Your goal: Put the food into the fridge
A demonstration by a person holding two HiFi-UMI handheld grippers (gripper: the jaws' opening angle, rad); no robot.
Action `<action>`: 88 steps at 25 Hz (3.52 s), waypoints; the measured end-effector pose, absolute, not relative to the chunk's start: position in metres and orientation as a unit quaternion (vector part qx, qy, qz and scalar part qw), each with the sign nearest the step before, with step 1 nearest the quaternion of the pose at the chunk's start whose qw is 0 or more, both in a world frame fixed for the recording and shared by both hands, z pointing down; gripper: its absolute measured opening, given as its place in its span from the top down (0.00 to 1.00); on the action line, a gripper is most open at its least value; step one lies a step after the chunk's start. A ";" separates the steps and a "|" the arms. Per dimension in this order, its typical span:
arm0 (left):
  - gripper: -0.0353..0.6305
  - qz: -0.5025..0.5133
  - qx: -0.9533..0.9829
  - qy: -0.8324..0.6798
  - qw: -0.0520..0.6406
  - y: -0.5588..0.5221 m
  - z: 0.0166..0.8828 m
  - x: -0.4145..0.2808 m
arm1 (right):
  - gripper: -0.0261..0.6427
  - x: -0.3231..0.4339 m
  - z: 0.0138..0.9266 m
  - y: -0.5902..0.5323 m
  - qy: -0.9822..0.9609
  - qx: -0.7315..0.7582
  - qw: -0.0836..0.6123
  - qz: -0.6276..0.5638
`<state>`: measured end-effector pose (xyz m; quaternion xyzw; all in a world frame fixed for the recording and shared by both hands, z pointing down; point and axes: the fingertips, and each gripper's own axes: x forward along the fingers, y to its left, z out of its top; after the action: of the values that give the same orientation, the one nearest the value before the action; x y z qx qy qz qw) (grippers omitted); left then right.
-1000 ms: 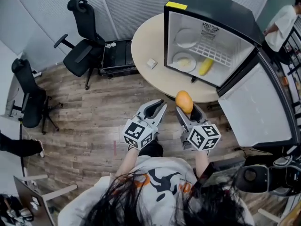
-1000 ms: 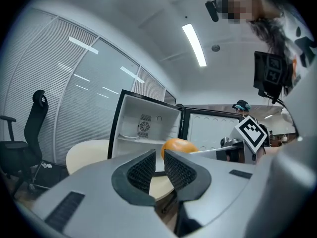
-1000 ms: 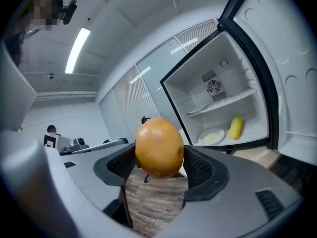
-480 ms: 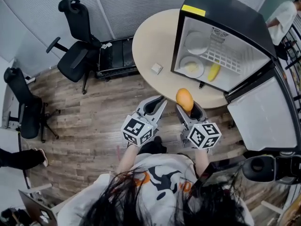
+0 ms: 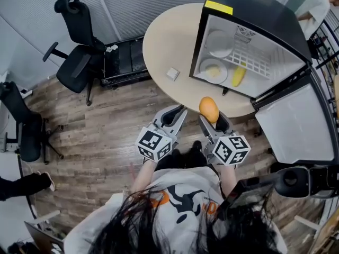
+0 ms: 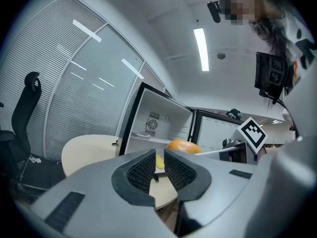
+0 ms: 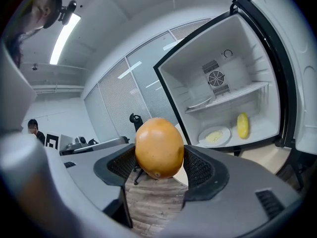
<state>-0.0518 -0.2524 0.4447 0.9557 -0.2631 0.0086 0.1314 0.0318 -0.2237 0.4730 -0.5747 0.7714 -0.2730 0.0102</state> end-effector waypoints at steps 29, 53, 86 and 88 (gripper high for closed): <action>0.87 0.020 0.952 -0.278 0.126 -0.350 0.443 0.028 | 0.50 0.138 0.453 -0.337 0.775 -0.580 0.029 -0.249; 0.87 0.019 0.952 -0.281 0.120 -0.395 0.442 0.066 | 0.50 0.172 0.431 -0.492 0.811 -0.562 -0.110 -0.120; 0.87 0.019 0.951 -0.287 0.111 -0.374 0.437 0.033 | 0.49 0.145 0.397 -0.444 0.812 -0.573 -0.090 -0.072; 0.87 0.020 0.952 -0.285 0.110 -0.370 0.437 0.031 | 0.49 0.138 0.391 -0.435 0.814 -0.571 -0.073 -0.075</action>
<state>0.0306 -0.3701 0.4365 0.9519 -0.2852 0.0195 0.1101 0.1381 -0.4347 0.3914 -0.5711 0.8142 -0.0747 -0.0730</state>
